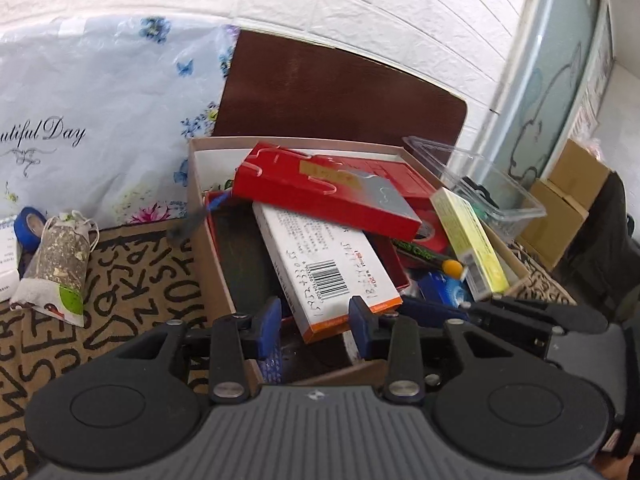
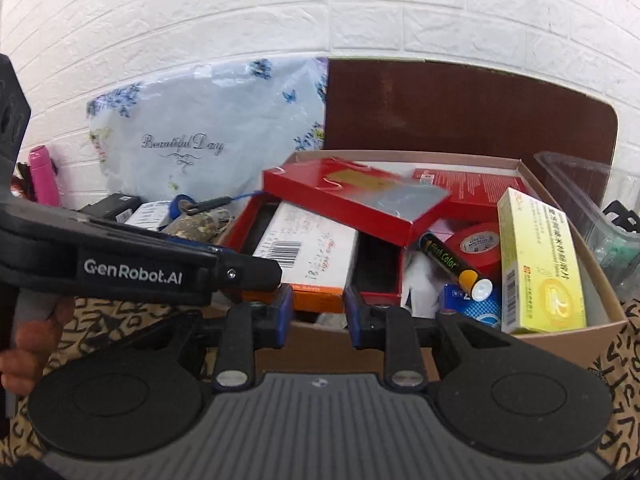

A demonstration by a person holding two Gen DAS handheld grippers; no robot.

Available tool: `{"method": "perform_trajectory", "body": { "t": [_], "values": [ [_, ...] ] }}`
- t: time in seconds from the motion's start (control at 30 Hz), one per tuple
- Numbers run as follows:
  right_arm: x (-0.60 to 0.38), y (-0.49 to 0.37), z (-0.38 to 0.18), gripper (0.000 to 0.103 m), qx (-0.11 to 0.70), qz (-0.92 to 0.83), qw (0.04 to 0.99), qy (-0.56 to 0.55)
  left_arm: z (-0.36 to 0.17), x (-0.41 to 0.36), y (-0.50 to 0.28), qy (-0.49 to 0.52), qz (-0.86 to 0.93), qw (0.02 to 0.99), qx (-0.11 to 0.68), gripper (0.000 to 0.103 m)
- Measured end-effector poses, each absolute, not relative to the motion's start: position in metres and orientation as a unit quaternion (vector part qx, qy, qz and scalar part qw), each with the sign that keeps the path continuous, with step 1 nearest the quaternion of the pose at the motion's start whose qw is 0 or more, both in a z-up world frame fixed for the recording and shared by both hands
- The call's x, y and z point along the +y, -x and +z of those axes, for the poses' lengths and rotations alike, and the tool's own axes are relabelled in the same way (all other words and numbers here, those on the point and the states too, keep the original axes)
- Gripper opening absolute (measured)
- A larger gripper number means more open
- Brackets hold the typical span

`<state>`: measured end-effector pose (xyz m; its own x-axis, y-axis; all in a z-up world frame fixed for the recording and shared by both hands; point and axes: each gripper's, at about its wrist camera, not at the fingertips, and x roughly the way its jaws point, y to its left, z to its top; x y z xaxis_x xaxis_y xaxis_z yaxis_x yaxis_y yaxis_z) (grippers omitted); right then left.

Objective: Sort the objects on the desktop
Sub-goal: 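Push the orange-and-white box down into the cardboard box with the left tool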

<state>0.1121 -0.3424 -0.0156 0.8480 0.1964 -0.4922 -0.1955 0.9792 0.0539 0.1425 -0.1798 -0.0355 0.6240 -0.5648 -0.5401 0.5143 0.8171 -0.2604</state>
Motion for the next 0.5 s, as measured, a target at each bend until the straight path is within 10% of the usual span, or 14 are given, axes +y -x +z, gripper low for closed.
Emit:
{"method": "perform_trajectory", "body": {
  "t": [0.17, 0.5],
  "values": [
    [-0.345, -0.110, -0.020, 0.031, 0.247, 0.101, 0.964, -0.012, -0.034, -0.172, -0.134, 0.044, -0.315, 0.903, 0.290, 0.058],
    [-0.347, -0.080, -0.014, 0.077, 0.218, 0.081, 0.972, -0.011, -0.027, -0.161, -0.099, 0.052, -0.322, 0.908, 0.262, 0.093]
  ]
}}
